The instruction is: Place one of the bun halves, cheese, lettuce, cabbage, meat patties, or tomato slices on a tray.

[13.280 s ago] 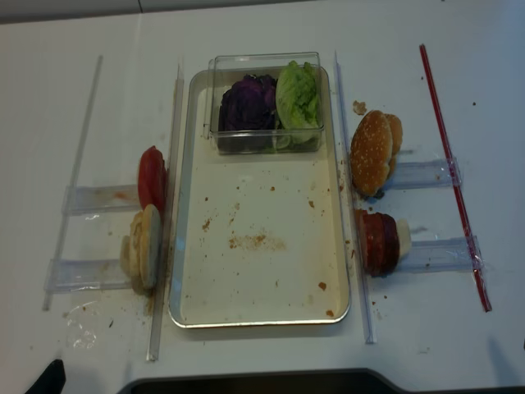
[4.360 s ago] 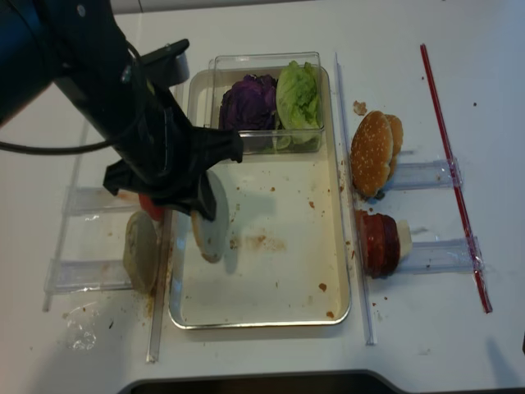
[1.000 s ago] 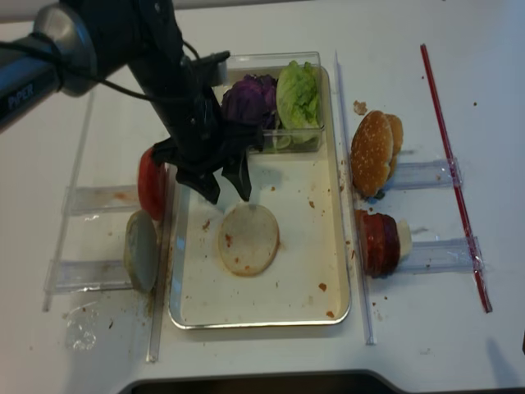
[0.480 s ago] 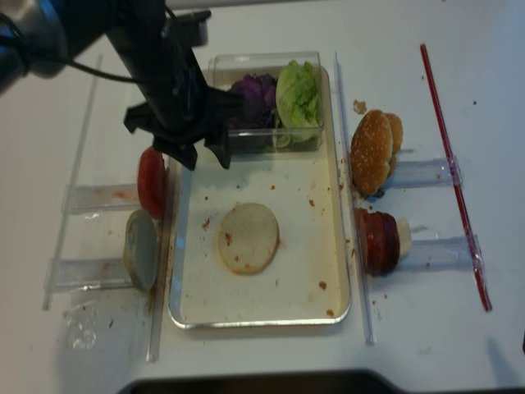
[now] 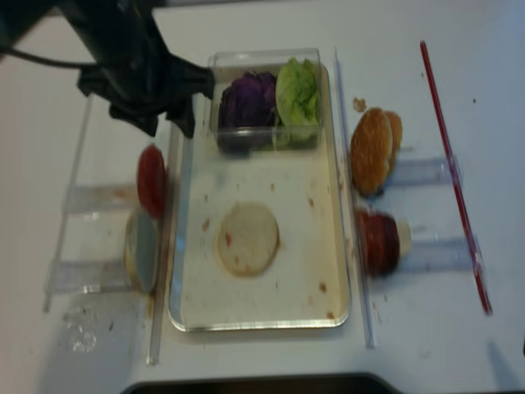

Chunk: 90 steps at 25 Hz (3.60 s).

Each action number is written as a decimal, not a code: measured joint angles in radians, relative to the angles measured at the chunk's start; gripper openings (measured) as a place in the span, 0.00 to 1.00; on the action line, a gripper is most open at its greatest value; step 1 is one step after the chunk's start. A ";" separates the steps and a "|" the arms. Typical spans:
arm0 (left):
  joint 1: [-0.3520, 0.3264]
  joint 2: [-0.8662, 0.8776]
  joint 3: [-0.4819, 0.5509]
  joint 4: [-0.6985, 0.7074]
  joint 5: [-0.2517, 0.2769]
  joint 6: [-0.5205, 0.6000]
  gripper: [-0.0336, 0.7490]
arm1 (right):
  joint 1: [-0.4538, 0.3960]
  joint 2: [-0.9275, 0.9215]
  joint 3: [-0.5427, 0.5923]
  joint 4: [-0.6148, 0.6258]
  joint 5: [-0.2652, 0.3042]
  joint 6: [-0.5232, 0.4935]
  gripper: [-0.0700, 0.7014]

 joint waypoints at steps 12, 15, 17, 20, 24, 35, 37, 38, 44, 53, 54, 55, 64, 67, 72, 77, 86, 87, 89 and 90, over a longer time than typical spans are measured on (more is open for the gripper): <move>0.198 -0.203 0.189 0.037 0.005 0.059 0.56 | 0.000 0.000 0.000 0.000 0.000 0.000 0.99; 0.206 -0.256 0.239 0.037 0.006 0.065 0.56 | 0.000 0.000 0.000 0.000 0.000 0.000 0.99; 0.208 -0.296 0.277 0.037 0.006 0.067 0.56 | 0.000 0.000 0.000 0.000 0.000 0.000 0.99; 0.210 -0.374 0.344 0.037 0.006 0.068 0.56 | 0.000 0.000 0.000 0.000 0.000 0.000 0.99; 0.211 -0.498 0.445 0.039 0.008 0.068 0.56 | 0.000 0.000 0.000 0.000 0.000 0.000 0.99; 0.212 -0.892 0.694 0.039 0.022 0.068 0.56 | 0.000 0.000 0.000 0.000 -0.002 0.000 0.99; 0.212 -0.952 0.710 0.039 0.024 0.068 0.56 | 0.000 0.000 0.000 0.000 -0.002 0.000 0.99; 0.212 -0.980 0.718 0.039 0.024 0.068 0.56 | 0.000 0.000 0.000 0.000 -0.002 0.000 0.99; 0.212 -1.129 0.779 0.051 0.027 0.108 0.56 | 0.000 0.000 0.000 0.000 -0.002 0.000 0.99; 0.212 -1.359 0.856 0.057 0.036 0.120 0.56 | 0.000 0.000 0.000 0.000 -0.002 0.000 0.99; 0.212 -1.389 0.862 0.057 0.036 0.120 0.56 | 0.000 0.000 0.000 0.000 -0.002 0.000 0.99; 0.212 -1.410 0.866 0.051 0.038 0.120 0.56 | 0.000 0.000 0.000 0.000 -0.002 0.000 0.99; 0.212 -1.604 0.967 0.057 -0.026 0.118 0.56 | 0.000 0.000 0.000 0.000 -0.002 0.000 0.99; 0.212 -1.644 0.983 0.057 -0.040 0.118 0.56 | 0.000 0.000 0.000 0.000 -0.002 0.000 0.99; 0.212 -1.650 0.987 0.051 -0.045 0.130 0.56 | 0.000 0.000 0.000 0.000 -0.002 0.000 0.99; 0.212 -1.650 0.987 0.028 -0.049 0.163 0.53 | 0.000 0.000 0.000 0.000 -0.002 0.000 0.99; 0.212 -1.650 0.987 0.012 -0.049 0.188 0.43 | 0.000 0.000 0.000 0.000 -0.002 0.000 0.99; 0.212 -1.650 0.987 0.012 -0.049 0.188 0.43 | 0.000 0.000 0.000 0.000 -0.002 0.000 0.99; 0.212 -1.650 0.987 0.012 -0.049 0.189 0.43 | 0.000 0.000 0.000 0.000 -0.002 0.000 0.99; 0.212 -1.650 0.987 0.012 -0.049 0.189 0.42 | 0.000 0.000 0.000 0.000 -0.002 0.000 0.99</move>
